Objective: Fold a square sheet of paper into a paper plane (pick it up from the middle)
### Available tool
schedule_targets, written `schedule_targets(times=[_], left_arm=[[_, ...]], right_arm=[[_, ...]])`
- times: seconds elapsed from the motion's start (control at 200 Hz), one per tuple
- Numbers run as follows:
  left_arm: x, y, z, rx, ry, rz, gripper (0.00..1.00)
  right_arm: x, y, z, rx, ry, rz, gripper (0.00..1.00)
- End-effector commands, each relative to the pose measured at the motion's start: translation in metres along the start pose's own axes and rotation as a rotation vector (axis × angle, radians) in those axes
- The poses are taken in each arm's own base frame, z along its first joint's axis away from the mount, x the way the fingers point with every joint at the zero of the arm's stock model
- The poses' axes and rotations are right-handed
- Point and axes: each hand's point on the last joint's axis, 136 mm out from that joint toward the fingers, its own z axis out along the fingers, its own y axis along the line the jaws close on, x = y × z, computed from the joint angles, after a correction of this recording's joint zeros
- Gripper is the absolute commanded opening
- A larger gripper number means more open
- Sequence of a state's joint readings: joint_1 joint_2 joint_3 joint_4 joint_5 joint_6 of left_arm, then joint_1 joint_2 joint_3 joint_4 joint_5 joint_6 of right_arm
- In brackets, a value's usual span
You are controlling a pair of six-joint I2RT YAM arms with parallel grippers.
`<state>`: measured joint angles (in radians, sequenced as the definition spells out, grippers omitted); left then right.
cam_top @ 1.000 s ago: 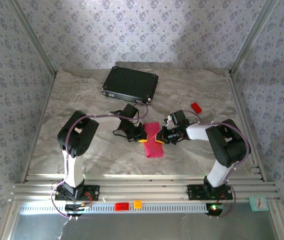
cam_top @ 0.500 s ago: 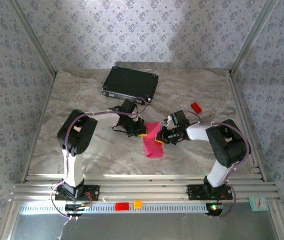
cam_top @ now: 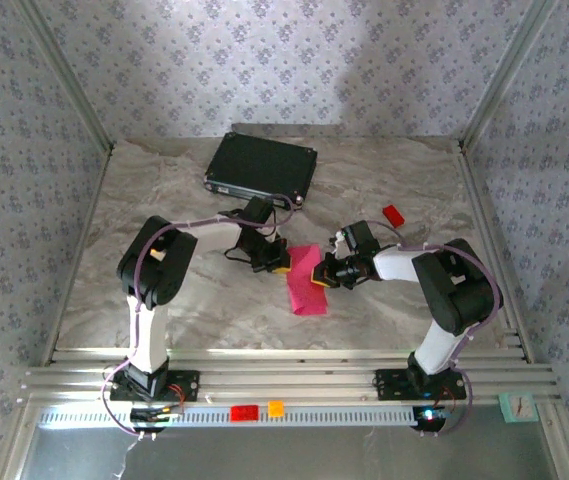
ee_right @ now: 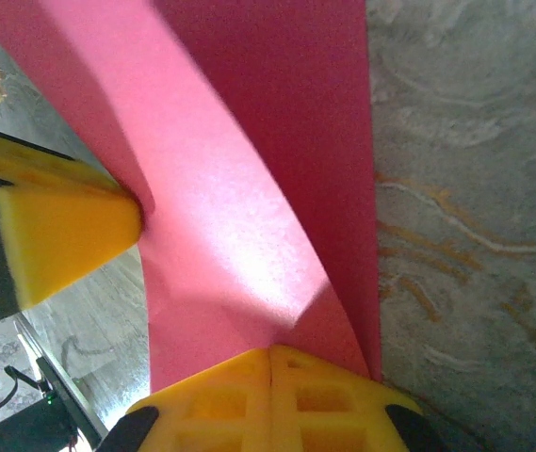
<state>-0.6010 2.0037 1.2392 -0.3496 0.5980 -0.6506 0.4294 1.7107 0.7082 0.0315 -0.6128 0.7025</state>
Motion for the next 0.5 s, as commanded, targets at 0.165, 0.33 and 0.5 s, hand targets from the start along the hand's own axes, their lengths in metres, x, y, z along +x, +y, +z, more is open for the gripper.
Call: schedule_targets(times=[0.165, 0.33, 0.5], left_arm=[[-0.012, -0.030, -0.010, 0.083, -0.010, 0.072, 0.04], [-0.022, -0.006, 0.001, 0.044, -0.016, 0.050, 0.03], [-0.036, 0.009, 0.002, 0.012, -0.062, 0.001, 0.02]], right_arm=[[0.046, -0.082, 0.001, 0.295, 0.094, 0.179, 0.00], [0.047, -0.083, 0.001, 0.296, 0.096, 0.179, 0.00], [0.048, -0.084, 0.002, 0.298, 0.099, 0.181, 0.00]])
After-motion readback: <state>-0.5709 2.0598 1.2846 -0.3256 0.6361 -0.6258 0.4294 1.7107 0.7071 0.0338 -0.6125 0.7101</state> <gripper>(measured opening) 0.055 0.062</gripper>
